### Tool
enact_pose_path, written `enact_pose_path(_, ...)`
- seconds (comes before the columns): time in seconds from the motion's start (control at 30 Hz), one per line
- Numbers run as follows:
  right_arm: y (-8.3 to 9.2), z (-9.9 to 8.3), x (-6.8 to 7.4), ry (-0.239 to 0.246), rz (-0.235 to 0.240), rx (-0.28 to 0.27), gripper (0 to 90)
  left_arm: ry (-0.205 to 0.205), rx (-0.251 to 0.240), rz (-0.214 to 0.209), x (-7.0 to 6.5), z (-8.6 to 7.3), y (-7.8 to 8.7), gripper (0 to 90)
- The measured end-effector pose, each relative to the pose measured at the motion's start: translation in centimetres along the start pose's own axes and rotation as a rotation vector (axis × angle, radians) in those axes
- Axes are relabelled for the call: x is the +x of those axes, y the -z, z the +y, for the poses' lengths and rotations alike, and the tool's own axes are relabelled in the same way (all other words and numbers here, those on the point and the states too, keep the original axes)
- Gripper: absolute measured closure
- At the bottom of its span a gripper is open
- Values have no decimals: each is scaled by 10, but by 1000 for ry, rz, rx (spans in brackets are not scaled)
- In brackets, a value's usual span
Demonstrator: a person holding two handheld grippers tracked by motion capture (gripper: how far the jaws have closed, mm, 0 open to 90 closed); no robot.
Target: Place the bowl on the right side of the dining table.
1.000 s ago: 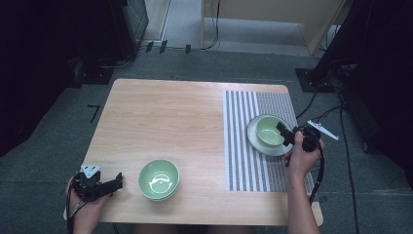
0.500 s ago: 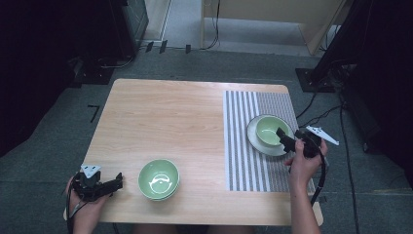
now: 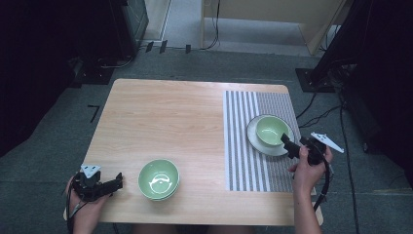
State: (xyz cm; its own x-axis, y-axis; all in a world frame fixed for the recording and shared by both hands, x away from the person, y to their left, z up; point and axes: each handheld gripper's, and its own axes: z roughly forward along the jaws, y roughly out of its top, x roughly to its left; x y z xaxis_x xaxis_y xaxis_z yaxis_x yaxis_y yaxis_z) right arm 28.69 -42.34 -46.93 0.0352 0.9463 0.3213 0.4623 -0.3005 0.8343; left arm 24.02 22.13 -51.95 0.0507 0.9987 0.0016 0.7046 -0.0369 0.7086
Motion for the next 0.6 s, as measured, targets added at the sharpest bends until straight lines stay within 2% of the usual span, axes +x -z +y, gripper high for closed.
enact_pose_path(0.37, 3, -10, 0, 14, -12, 20, 150, 0, 0, 0, 0, 0, 0, 0)
enact_pose_path(0.6, 6, -15, -1, 6, -20, 28, 149, 0, 0, 0, 0, 0, 0, 0)
